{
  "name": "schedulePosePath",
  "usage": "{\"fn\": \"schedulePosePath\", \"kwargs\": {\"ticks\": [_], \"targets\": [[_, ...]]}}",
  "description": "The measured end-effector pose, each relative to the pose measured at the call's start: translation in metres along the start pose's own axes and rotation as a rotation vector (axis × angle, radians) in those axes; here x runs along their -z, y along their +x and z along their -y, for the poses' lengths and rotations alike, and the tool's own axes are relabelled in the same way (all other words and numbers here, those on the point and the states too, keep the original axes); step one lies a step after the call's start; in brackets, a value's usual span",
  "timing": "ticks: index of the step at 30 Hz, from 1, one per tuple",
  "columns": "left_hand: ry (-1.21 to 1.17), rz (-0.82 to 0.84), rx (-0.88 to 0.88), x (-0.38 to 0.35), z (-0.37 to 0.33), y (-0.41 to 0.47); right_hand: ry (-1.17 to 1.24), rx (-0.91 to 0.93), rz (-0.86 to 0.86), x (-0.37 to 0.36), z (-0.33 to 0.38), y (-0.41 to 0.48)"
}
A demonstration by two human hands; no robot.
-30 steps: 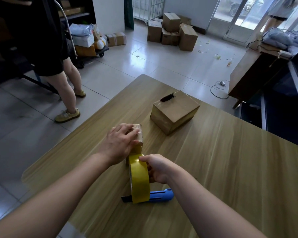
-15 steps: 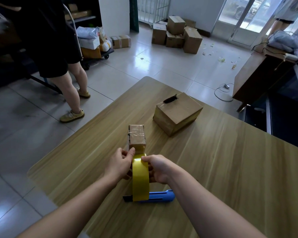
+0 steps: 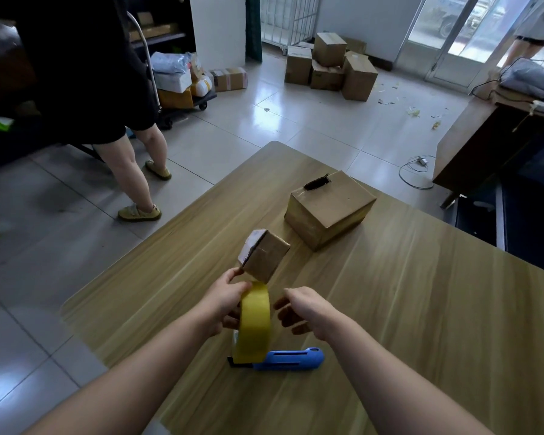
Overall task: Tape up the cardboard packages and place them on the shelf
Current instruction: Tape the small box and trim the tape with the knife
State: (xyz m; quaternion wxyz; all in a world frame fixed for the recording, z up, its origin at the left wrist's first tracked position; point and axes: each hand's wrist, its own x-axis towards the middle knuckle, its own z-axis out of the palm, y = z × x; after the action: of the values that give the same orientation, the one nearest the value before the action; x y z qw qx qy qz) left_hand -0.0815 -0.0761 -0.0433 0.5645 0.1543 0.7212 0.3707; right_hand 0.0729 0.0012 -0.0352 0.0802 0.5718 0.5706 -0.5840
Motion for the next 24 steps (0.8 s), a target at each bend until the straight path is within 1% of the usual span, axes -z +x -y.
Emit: {"fn": "schedulePosePath", "kwargs": {"ticks": [3, 6, 8, 11, 13, 15, 17, 24], "targets": [[0.017, 0.018, -0.023, 0.001, -0.001, 0.000, -0.231, 0.057, 0.010, -0.005, -0.017, 0.009], [-0.014, 0.030, -0.024, -0.001, -0.002, 0.001, -0.523, 0.068, 0.123, -0.018, -0.037, 0.017], [-0.051, 0.036, -0.017, -0.002, -0.004, 0.000, -0.711, 0.093, 0.158, -0.025, -0.046, 0.020], [-0.096, 0.051, -0.001, -0.003, -0.006, -0.001, -1.028, 0.215, 0.095, -0.030, -0.055, 0.020], [-0.113, 0.059, 0.014, -0.003, -0.009, -0.001, -1.175, 0.293, 0.052, -0.033, -0.059, 0.019], [-0.116, 0.063, 0.021, -0.004, -0.011, -0.002, -1.214, 0.325, 0.034, -0.034, -0.060, 0.020], [-0.106, 0.067, 0.025, -0.004, -0.012, -0.002, -1.190, 0.317, 0.005, -0.030, -0.058, 0.020], [-0.097, 0.058, 0.034, 0.000, -0.017, -0.005, -1.080, 0.194, -0.107, 0.003, -0.049, 0.018]]}}
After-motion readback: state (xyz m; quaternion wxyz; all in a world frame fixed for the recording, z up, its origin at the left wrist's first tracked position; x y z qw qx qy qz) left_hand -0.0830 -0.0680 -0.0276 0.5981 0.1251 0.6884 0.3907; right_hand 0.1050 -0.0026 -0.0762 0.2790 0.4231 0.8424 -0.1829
